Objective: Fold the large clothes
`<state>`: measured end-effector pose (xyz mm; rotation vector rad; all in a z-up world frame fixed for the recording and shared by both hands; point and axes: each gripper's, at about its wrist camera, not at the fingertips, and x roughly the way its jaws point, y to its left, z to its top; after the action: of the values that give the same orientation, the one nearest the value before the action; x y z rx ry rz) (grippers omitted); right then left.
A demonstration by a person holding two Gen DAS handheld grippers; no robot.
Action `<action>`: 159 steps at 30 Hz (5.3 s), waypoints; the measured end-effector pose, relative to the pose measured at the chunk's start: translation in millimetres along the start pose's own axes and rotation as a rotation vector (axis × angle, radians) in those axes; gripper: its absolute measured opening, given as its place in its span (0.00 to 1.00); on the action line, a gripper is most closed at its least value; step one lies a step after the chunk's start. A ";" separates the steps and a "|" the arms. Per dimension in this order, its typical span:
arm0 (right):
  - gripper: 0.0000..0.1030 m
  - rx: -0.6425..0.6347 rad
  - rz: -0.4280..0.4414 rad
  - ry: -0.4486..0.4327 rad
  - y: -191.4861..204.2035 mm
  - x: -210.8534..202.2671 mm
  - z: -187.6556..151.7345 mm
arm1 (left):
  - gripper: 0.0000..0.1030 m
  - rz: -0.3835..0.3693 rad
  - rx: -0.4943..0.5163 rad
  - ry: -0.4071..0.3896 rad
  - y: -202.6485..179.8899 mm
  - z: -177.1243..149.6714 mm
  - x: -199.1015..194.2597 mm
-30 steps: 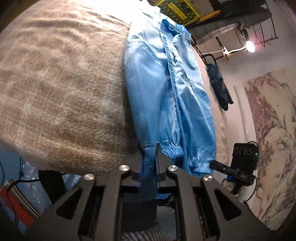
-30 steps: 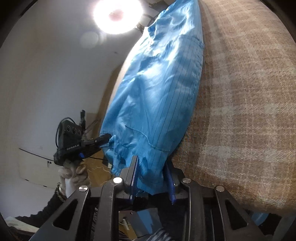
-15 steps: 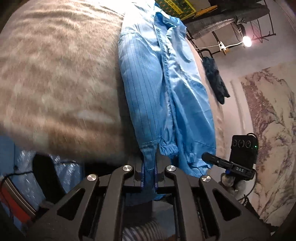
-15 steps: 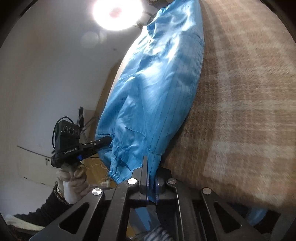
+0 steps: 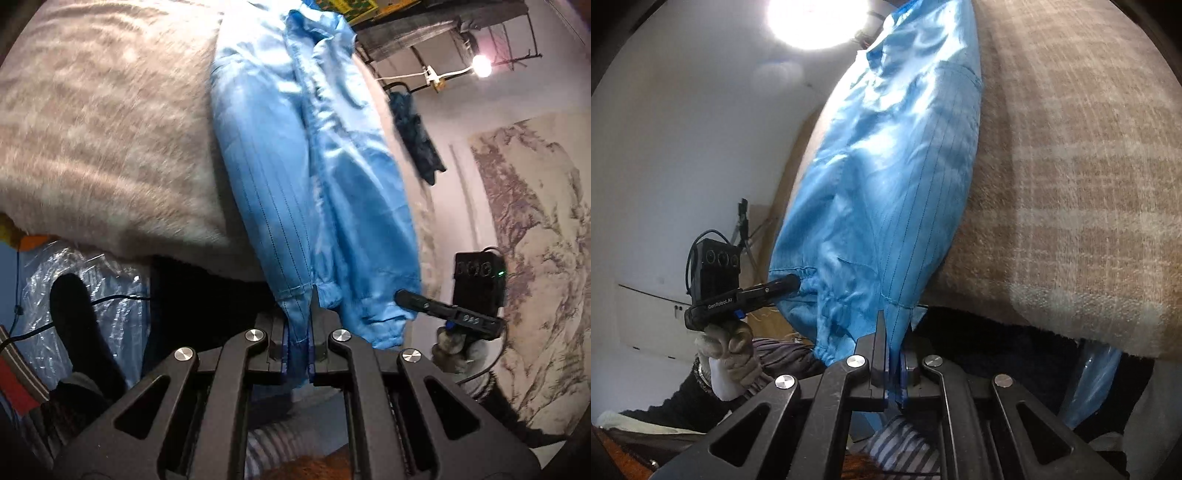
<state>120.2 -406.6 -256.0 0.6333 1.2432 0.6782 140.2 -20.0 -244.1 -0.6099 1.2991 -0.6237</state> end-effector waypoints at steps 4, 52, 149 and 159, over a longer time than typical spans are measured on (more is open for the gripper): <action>0.01 0.021 0.062 -0.024 1.8 -8.8 8.1 | 0.04 -0.062 -0.012 -0.026 -14.6 15.4 -11.0; 0.50 -0.074 -0.071 -0.223 0.2 -10.1 197.2 | 0.58 0.126 0.043 -0.242 -8.6 213.6 2.8; 0.27 -0.335 -0.402 -0.226 28.7 21.0 181.0 | 0.11 0.427 0.179 -0.200 5.7 229.2 78.3; 0.32 -0.329 -0.403 -0.149 24.0 20.2 204.8 | 0.11 0.347 0.202 -0.204 5.4 276.2 50.4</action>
<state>321.0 -389.0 -208.3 0.1489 1.0482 0.4722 420.5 -35.8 -236.8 -0.2650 1.1008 -0.3882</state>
